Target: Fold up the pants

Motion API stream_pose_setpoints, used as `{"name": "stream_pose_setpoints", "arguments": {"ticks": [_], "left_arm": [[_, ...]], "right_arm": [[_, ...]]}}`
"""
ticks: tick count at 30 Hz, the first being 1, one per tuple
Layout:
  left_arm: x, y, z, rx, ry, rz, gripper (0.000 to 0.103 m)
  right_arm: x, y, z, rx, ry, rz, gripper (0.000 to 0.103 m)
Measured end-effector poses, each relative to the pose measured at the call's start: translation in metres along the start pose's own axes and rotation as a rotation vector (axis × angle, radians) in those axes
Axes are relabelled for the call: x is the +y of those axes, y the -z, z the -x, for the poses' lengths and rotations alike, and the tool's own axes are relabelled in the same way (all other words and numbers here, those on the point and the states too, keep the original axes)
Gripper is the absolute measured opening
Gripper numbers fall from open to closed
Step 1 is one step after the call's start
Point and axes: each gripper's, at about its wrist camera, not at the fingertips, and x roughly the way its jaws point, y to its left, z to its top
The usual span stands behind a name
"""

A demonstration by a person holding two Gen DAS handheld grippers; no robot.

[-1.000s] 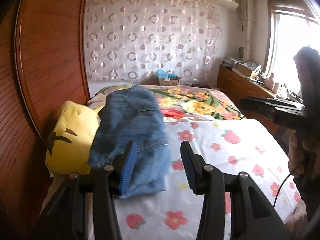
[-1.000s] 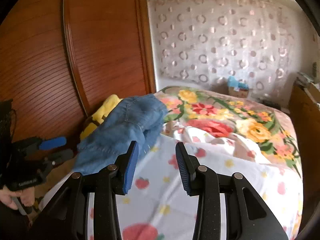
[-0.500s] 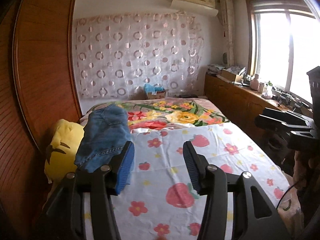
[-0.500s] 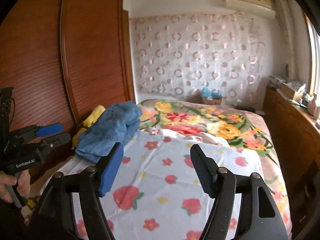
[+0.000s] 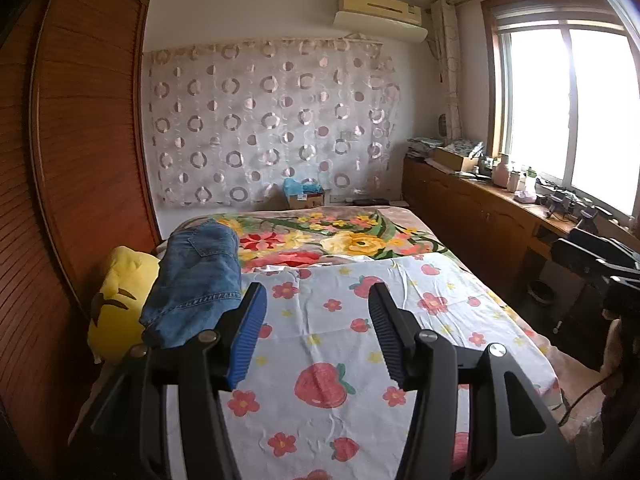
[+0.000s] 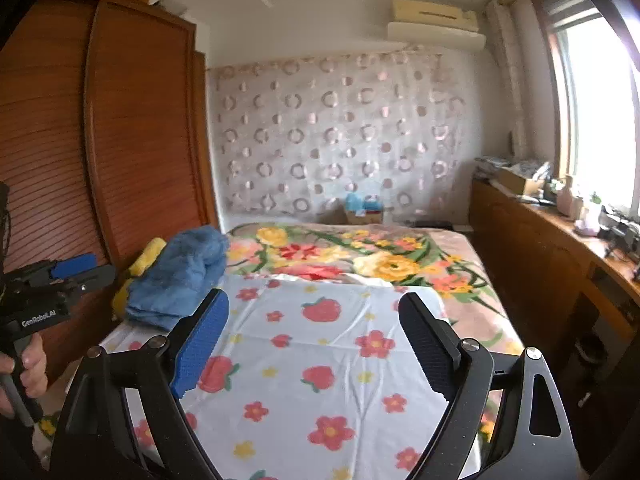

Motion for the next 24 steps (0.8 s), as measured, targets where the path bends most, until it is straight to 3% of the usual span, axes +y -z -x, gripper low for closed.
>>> {"name": "stream_pose_setpoints", "arguments": {"ticks": [24], "left_arm": [[-0.005, 0.013, 0.005, 0.022, -0.020, 0.013, 0.054]], "right_arm": [[-0.008, 0.010, 0.009, -0.001, 0.011, -0.007, 0.089]]}}
